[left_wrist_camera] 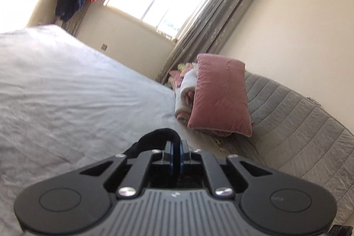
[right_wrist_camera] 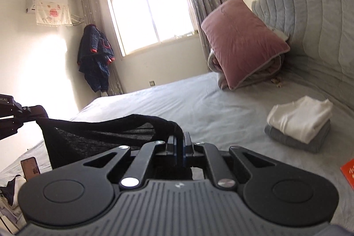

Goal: Fold clothes
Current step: 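Lift the black T-shirt high with both grippers and shake it out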

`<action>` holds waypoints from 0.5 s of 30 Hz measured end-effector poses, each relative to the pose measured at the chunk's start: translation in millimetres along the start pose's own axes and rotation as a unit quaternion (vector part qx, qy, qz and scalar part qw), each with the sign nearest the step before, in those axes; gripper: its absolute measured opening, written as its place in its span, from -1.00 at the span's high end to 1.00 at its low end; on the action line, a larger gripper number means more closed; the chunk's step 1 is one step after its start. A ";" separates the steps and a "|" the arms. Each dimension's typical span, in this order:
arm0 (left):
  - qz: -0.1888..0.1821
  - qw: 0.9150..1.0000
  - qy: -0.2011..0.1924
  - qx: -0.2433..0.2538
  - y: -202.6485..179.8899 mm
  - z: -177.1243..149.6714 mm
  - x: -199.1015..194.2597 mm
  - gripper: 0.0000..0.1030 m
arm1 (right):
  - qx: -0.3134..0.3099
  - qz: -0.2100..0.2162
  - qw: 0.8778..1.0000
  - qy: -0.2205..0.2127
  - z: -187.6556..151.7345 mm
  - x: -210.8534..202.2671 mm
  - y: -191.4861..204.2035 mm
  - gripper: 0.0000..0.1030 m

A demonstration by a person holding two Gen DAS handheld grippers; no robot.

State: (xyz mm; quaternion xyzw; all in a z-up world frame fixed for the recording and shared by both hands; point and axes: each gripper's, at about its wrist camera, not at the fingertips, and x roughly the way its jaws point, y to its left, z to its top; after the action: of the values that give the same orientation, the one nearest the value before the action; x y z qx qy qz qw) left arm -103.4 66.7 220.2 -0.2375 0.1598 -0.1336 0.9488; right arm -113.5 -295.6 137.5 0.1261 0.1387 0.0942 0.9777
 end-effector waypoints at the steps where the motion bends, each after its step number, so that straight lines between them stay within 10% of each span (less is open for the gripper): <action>1: 0.002 1.000 -0.019 0.009 -5.9 5.2 -12.0 0.90 | -0.007 0.003 1.000 -0.012 8.4 -5.8 6.1 0.87; 15: 0.002 0.986 -0.154 0.069 -47.5 60.0 -124.3 0.90 | -0.072 0.031 0.988 -0.130 82.5 -75.6 62.3 0.87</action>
State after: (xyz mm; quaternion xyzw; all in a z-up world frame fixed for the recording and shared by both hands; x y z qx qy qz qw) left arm -203.3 91.6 323.6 -0.1885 0.0024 -0.1038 0.9766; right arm -169.8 -271.2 249.9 0.0703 -0.0008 0.1168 0.9907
